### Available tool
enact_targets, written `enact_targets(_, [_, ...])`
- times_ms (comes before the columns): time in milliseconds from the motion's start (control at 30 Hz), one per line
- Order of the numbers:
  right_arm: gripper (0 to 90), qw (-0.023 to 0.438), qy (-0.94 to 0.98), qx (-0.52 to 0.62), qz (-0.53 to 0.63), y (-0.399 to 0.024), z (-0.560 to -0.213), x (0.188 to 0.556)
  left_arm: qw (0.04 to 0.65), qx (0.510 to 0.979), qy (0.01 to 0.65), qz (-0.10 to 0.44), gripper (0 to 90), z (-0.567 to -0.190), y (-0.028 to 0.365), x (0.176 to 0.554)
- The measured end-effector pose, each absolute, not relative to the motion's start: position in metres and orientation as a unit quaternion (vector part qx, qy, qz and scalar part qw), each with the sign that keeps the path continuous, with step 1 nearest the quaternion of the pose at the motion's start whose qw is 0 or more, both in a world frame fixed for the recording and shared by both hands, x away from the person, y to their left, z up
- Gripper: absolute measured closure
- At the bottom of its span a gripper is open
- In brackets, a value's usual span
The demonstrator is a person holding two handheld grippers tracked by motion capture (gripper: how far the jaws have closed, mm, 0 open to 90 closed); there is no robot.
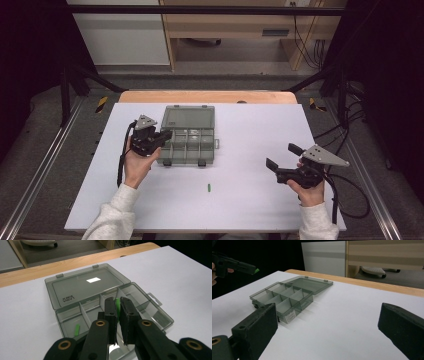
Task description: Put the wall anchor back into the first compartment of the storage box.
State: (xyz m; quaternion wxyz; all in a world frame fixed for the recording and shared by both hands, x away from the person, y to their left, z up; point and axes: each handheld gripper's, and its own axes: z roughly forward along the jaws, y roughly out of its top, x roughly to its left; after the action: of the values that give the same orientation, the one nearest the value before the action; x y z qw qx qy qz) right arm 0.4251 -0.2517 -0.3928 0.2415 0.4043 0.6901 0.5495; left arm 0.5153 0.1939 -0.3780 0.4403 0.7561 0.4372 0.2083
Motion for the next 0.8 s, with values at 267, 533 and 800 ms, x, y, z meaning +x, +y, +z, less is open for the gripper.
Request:
enact_targets(267, [2.9,0.241,0.689,0.406,0.55,-0.252,-0.393,0.425,0.417,0.76,0.45,0.215,83.9,-0.393,0.199,0.536])
enact_targets(533, [3.0,0.243,0.689,0.404,0.551,-0.253,-0.393,0.426,0.401,0.759,0.466,0.215,83.9,-0.406,0.205,0.552])
enact_targets(800, [3.0,0.242,0.688,0.406,0.551,-0.253,-0.393,0.425,0.379,0.766,0.471,0.217,84.0,-0.419,0.206,0.563])
